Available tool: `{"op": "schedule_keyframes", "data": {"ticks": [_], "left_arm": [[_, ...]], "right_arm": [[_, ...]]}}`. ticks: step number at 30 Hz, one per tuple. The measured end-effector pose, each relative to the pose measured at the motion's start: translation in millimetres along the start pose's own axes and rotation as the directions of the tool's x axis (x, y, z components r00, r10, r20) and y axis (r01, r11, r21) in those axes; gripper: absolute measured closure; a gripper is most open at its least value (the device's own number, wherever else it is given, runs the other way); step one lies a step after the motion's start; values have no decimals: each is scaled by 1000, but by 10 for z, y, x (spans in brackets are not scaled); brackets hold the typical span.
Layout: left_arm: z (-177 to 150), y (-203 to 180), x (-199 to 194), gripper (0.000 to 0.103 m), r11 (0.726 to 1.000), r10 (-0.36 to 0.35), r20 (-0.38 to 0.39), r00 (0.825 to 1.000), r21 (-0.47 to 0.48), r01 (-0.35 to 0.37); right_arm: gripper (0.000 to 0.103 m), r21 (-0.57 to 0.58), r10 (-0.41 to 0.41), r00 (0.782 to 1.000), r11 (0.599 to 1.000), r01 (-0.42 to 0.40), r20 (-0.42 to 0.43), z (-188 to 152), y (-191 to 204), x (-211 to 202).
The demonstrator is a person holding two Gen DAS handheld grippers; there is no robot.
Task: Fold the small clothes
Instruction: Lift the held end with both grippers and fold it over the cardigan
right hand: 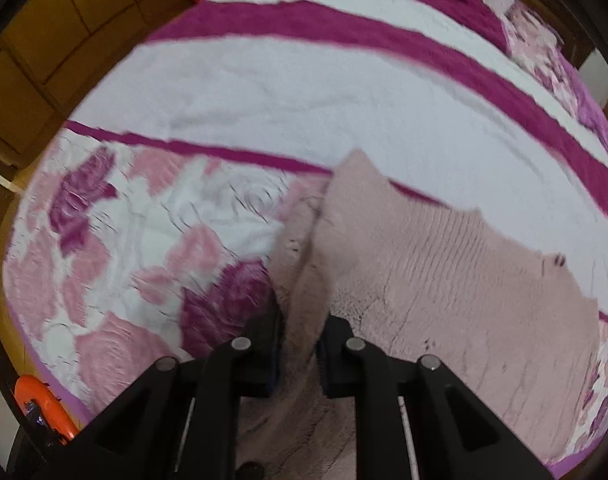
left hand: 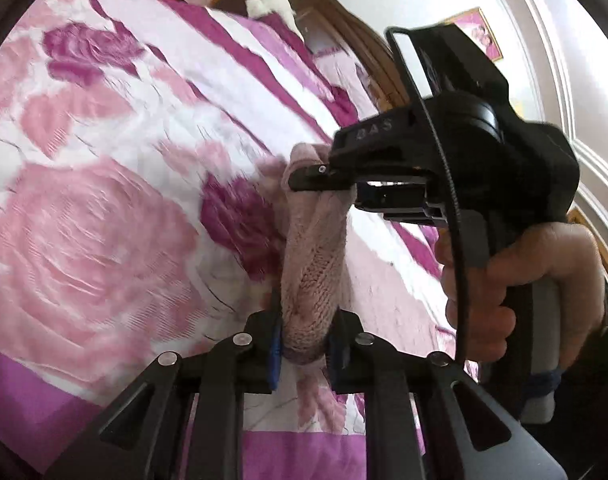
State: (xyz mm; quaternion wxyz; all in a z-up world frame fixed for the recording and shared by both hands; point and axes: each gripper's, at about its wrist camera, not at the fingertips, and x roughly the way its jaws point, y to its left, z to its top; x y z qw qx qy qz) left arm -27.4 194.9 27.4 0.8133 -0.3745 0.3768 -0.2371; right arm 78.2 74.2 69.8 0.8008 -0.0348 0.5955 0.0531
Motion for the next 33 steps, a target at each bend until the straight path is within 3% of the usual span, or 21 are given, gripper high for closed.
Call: {"op": "schedule_keyframes", "data": {"ticks": [6, 10, 16, 19, 23, 27, 33], "left_arm": [[181, 285, -334, 103, 991, -32, 62, 998, -125, 40], [196, 356, -287, 103, 988, -15, 55, 998, -156, 23], [191, 342, -284, 103, 987, -38, 54, 998, -154, 46], [139, 306, -368, 103, 992, -53, 65, 997, -109, 60], [36, -31, -338, 103, 999, -18, 82, 996, 49, 14], [-67, -335, -339, 103, 985, 26, 94, 995, 170, -42], [-165, -646, -305, 103, 964, 38, 102, 994, 258, -63]], "right_arm": [[89, -71, 58, 998, 996, -57, 22, 121, 356, -63], [89, -124, 22, 1000, 992, -20, 12, 138, 689, 0], [89, -137, 28, 1000, 990, -27, 0, 151, 603, 23], [89, -138, 37, 999, 990, -36, 2, 168, 506, -36], [88, -146, 35, 999, 989, -36, -6, 159, 424, -68], [88, -173, 24, 1000, 985, -26, -12, 148, 375, -161], [88, -177, 24, 1000, 984, -22, 8, 111, 201, -372]]}}
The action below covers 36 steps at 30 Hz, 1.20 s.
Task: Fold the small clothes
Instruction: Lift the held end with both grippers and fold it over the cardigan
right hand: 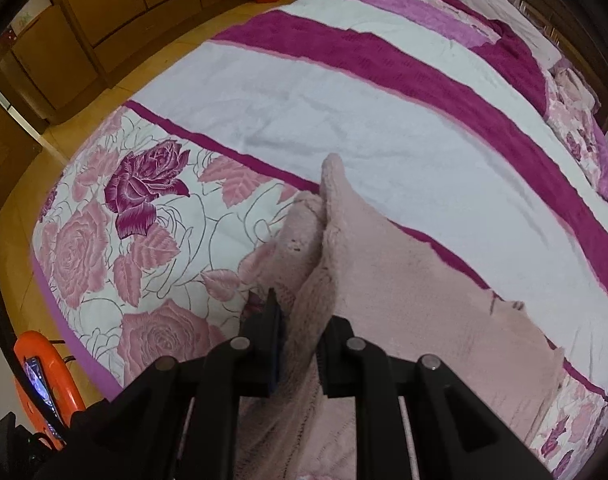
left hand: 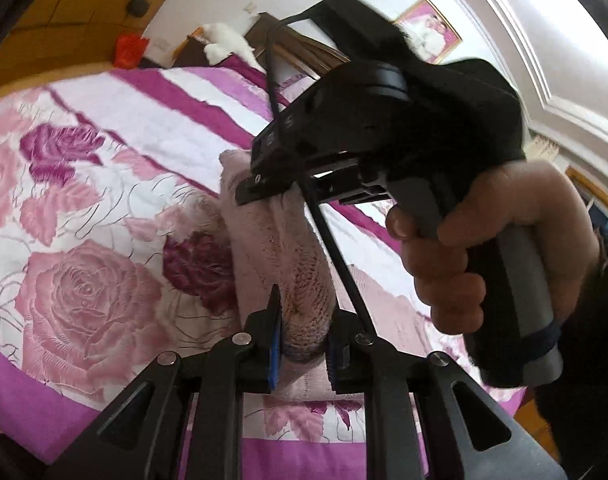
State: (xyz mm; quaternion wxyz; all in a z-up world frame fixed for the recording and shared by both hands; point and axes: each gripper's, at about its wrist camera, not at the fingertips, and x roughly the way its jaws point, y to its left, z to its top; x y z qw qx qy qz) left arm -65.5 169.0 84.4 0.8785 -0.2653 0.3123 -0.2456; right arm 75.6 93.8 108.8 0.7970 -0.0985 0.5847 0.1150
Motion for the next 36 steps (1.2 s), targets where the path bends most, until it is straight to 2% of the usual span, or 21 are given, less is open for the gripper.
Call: {"op": "schedule_keyframes", "data": {"ticks": [5, 8, 10, 16, 23, 32, 36], "left_arm": [[-93, -263, 59, 103, 993, 42, -12, 999, 113, -40], [-126, -296, 132, 103, 990, 55, -26, 998, 135, -51], [-145, -306, 158, 103, 988, 63, -31, 998, 140, -58], [-168, -410, 141, 103, 981, 94, -21, 995, 174, -89], [-222, -555, 192, 103, 968, 116, -22, 993, 226, -108], [-291, -830, 311, 103, 969, 73, -13, 997, 237, -68], [-350, -1071, 409, 103, 966, 62, -46, 997, 255, -49]], "right_arm": [[85, 15, -39, 997, 999, 41, -70, -100, -181, 136], [85, -31, -114, 989, 993, 112, -97, -159, -212, 287], [85, -35, -125, 987, 992, 122, -98, -160, -243, 337], [86, -17, -52, 998, 999, 51, -32, -85, -326, 230], [86, 49, 7, 1000, 999, -8, 13, -92, -570, 173], [86, 118, 99, 989, 987, -111, 107, -277, -1108, -104], [86, 91, 152, 978, 982, -167, 145, -395, -1369, -250]]}}
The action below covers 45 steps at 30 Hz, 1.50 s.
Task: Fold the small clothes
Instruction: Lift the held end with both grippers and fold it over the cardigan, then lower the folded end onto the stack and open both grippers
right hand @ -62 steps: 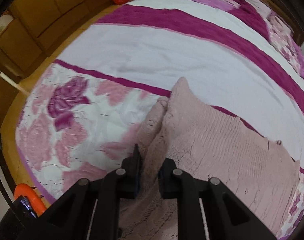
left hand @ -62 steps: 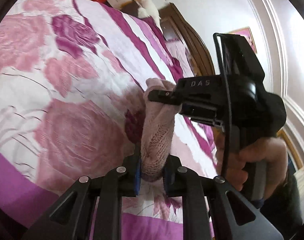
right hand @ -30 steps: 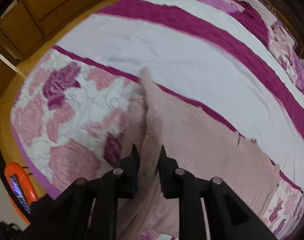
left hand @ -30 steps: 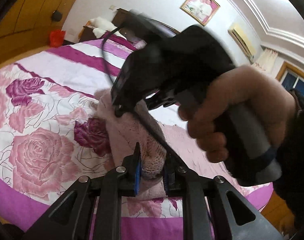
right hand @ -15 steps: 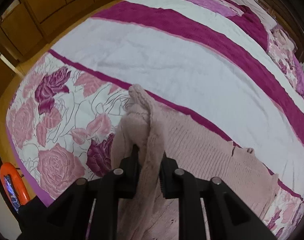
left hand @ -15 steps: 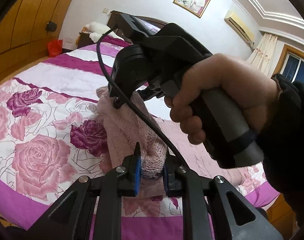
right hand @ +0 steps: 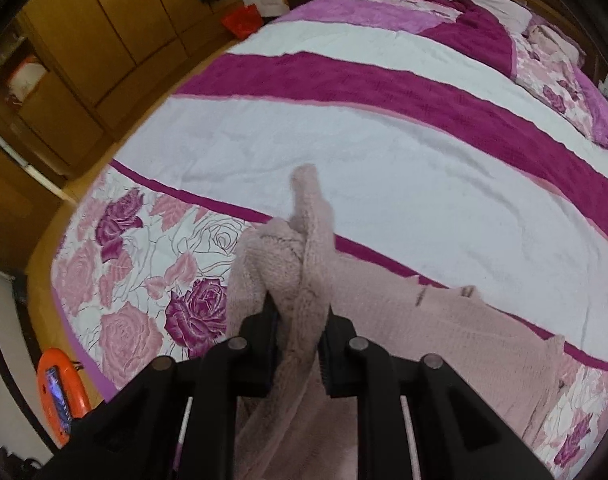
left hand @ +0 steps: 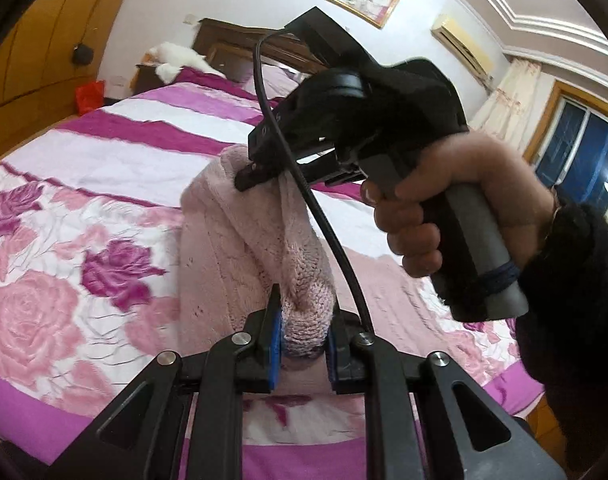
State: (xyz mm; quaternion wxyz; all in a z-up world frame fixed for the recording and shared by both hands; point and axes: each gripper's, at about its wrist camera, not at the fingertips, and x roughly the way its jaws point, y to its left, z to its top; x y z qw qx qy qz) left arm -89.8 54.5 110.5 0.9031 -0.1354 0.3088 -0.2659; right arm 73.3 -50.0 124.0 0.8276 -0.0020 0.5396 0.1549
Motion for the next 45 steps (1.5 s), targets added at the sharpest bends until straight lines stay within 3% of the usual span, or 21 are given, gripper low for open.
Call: {"op": "schedule_keyframes", "data": {"ticks": [4, 8, 10, 13, 16, 24, 28, 30, 33, 36, 42, 45], "left_arm": [[13, -319, 48, 103, 997, -7, -4, 1000, 78, 8], [2, -619, 148, 103, 987, -8, -5, 1000, 158, 9], [5, -733, 295, 103, 987, -35, -50, 998, 158, 42], [-19, -843, 470, 103, 984, -70, -107, 992, 153, 86], [-55, -1022, 602, 103, 977, -86, -137, 987, 182, 110], [-106, -1347, 735, 103, 975, -75, -169, 983, 195, 108], [-132, -1489, 756, 103, 966, -62, -187, 980, 235, 106], [-124, -1529, 742, 103, 963, -61, -178, 982, 249, 104], [-103, -1567, 751, 103, 958, -50, -169, 984, 270, 95], [-98, -1652, 766, 103, 949, -32, -163, 986, 305, 81], [-183, -1769, 904, 103, 949, -15, -195, 981, 305, 75], [-191, -1813, 938, 103, 946, -15, -194, 981, 315, 77]], "right_arm": [[86, -19, 19, 994, 1000, -18, 105, -227, -311, -308], [86, 78, 102, 964, 989, -125, 246, -505, -758, -579], [86, 124, 124, 952, 979, -164, 281, -603, -937, -606], [86, 129, 99, 946, 981, -145, 307, -739, -1145, -625], [87, 162, 124, 939, 970, -183, 320, -825, -1372, -636], [87, 249, 190, 918, 925, -286, 350, -1074, -1936, -608], [87, 234, 192, 911, 928, -289, 366, -1151, -1986, -638], [87, 226, 208, 896, 923, -313, 392, -1167, -2023, -678], [86, 225, 255, 854, 894, -386, 453, -1179, -2111, -730], [86, 272, 280, 834, 855, -442, 475, -1200, -2247, -679], [86, 396, 321, 815, 749, -531, 483, -1379, -2586, -427], [86, 391, 319, 814, 753, -529, 486, -1411, -2624, -425]]}}
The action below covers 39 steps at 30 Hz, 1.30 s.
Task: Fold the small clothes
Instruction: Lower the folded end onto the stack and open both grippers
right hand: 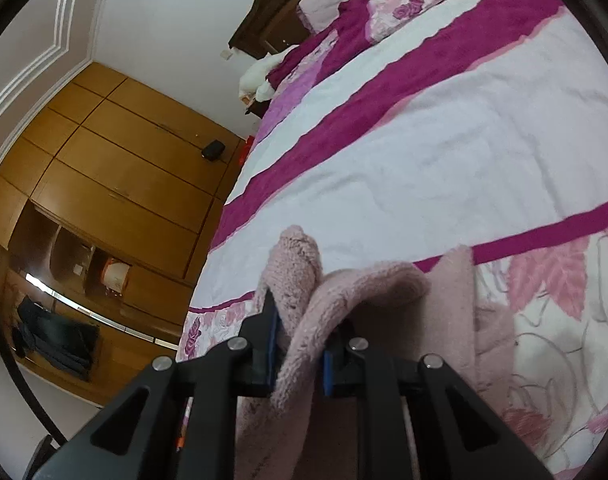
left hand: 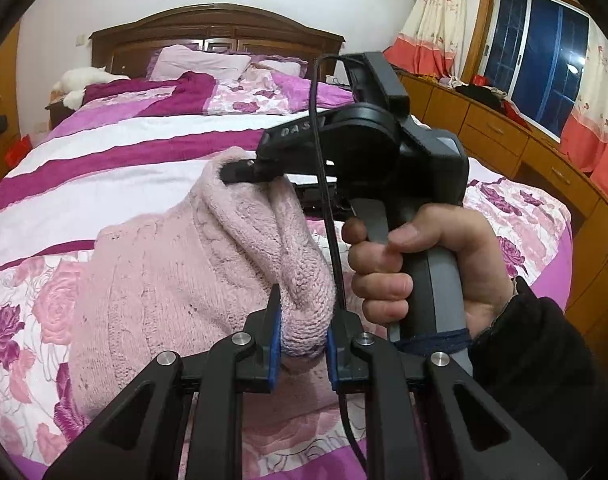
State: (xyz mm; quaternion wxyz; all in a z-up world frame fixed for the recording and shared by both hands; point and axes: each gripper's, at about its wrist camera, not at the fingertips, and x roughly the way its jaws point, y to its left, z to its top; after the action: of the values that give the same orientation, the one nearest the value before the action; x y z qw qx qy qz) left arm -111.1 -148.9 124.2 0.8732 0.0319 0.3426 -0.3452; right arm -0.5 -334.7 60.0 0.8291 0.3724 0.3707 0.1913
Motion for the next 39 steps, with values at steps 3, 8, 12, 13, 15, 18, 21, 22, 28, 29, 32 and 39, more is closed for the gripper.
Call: {"op": "schedule_keyframes", "data": {"ticks": [3, 8, 12, 13, 15, 18, 21, 22, 28, 29, 32, 39], "left_arm": [[0, -42, 12, 103, 1000, 6, 4, 1000, 22, -6], [-3, -108, 98, 103, 999, -21, 2, 1000, 38, 21], [-21, -148, 163, 103, 998, -24, -18, 1000, 54, 24], [-35, -156, 185, 103, 998, -20, -30, 999, 57, 22], [-96, -162, 232, 103, 998, -10, -56, 998, 56, 13], [-216, -164, 293, 103, 999, -4, -88, 996, 51, 9], [-327, -197, 297, 103, 998, -1, -98, 995, 65, 7], [-345, -223, 295, 103, 996, 1, -103, 995, 87, 8], [-496, -171, -98, 101, 985, -110, -75, 991, 127, 119], [-536, -80, -216, 100, 985, -136, -67, 988, 103, 142], [-671, 226, -526, 96, 995, -60, -4, 998, 85, 60], [-624, 867, -521, 90, 980, 194, 36, 980, 32, -195]], "right_arm": [[86, -31, 22, 1000, 999, -21, 14, 16, 37, -34], [86, -135, 10, 999, 991, -5, 37, 29, 130, -113], [86, -96, 17, 999, 995, -14, 30, 88, -67, -192], [86, -69, 18, 1000, 998, -17, 16, 85, -141, -186], [86, 0, 2, 999, 1000, -2, -32, 29, -319, -106], [83, 58, -42, 994, 997, 48, -100, -55, -530, 16], [77, 119, -92, 984, 987, 110, -152, -154, -718, 79], [73, 148, -70, 985, 985, 94, -159, -168, -774, 86], [59, 253, 104, 990, 964, -76, -100, -185, -1011, 156], [59, 251, 110, 989, 964, -83, -95, -188, -1029, 180], [60, 243, 141, 988, 962, -122, -65, -192, -1071, 213], [78, 184, 14, 997, 983, 1, -82, -206, -998, 112]]}}
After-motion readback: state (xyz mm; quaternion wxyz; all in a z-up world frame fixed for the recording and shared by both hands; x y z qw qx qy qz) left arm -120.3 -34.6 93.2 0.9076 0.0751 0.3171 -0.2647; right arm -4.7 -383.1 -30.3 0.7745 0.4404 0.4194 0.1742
